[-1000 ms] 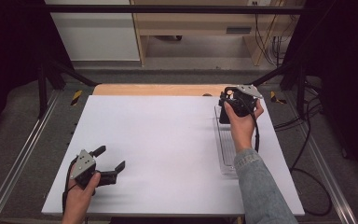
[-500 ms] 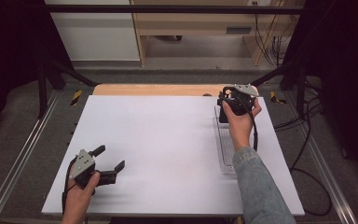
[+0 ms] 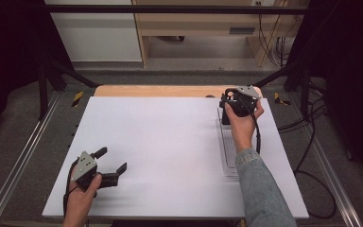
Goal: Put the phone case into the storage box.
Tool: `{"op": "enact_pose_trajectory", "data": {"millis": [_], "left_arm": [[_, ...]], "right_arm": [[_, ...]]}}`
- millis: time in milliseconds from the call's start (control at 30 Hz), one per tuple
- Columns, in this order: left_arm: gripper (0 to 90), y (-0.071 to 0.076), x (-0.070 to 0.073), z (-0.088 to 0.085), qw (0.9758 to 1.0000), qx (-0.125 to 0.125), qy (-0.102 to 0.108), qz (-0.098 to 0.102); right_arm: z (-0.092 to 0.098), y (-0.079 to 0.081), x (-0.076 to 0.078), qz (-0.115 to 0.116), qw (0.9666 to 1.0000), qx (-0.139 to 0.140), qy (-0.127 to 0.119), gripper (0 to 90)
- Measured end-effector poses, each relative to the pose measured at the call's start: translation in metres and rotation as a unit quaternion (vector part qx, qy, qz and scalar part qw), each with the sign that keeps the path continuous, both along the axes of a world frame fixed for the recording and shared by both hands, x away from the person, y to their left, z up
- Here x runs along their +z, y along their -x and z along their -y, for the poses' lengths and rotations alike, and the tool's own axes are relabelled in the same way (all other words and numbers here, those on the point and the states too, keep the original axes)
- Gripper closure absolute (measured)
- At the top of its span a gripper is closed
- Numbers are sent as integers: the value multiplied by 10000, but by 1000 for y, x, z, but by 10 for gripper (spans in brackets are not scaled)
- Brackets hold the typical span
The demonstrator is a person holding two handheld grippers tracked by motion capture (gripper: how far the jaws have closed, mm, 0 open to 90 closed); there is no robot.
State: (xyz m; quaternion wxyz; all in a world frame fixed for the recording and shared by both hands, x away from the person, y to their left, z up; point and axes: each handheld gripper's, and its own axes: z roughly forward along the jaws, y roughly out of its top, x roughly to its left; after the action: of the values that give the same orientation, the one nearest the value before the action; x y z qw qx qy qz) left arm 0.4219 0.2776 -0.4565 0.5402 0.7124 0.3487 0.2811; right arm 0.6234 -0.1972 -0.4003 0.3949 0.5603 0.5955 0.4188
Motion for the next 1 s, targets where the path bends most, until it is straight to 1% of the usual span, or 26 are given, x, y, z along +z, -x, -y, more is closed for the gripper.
{"op": "enact_pose_trajectory", "data": {"millis": [100,267,400,533,700,1000], "left_arm": [[43,1,0,0,10000,9,-3,2],[43,0,0,1,10000,-23,-11,0],[43,1,0,0,10000,1,4,-2],[43,1,0,0,10000,6,-6,7],[43,1,0,0,10000,10,-1,-12],[43,1,0,0,10000,9,1,-12]], "right_arm": [[0,-2,-3,13,10000,20,-7,144],[0,-4,-6,11,9999,-3,-110,143],[1,-6,-7,46,9998,-39,-188,142],[3,-7,-8,50,9999,-69,-142,141],[6,-8,-9,80,9996,-92,-239,141],[4,-10,-13,57,9997,-26,-240,139]]}}
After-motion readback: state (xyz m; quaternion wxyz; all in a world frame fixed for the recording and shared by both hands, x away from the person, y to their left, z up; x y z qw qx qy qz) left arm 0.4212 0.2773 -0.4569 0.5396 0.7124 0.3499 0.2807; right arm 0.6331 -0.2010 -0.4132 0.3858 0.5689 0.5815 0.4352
